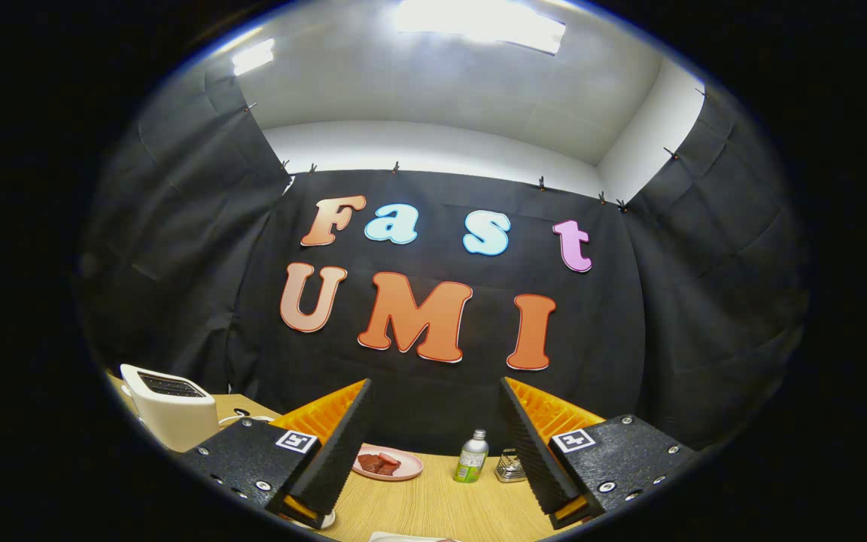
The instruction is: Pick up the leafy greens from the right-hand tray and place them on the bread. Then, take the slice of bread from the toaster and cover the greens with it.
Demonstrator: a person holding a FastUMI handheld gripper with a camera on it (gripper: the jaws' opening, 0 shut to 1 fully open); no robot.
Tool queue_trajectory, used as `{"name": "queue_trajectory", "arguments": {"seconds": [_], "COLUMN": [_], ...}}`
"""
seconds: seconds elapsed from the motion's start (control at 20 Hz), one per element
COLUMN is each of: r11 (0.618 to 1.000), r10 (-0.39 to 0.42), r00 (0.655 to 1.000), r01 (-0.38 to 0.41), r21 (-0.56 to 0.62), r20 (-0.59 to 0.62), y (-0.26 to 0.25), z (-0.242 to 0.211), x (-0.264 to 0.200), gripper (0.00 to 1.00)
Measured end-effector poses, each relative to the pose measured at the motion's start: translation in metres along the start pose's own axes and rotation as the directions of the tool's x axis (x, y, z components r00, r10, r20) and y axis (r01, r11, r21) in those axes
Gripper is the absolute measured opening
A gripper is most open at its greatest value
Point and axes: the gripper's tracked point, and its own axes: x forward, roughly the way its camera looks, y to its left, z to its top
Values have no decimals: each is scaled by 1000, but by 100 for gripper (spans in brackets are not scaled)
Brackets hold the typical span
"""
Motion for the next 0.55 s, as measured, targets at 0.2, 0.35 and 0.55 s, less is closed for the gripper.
{"name": "queue_trajectory", "arguments": {"seconds": [0.2, 0.35, 0.55], "r11": [1000, 999, 998], "r10": [-11, -10, 11], "r00": [1000, 1000, 1000], "r01": [10, 9, -13], "r21": [11, 39, 58], "r20": [23, 29, 25], "y": [1, 5, 10], "z": [-1, -3, -6], "x": [-3, -6, -7], "gripper": [97, 97, 97]}}
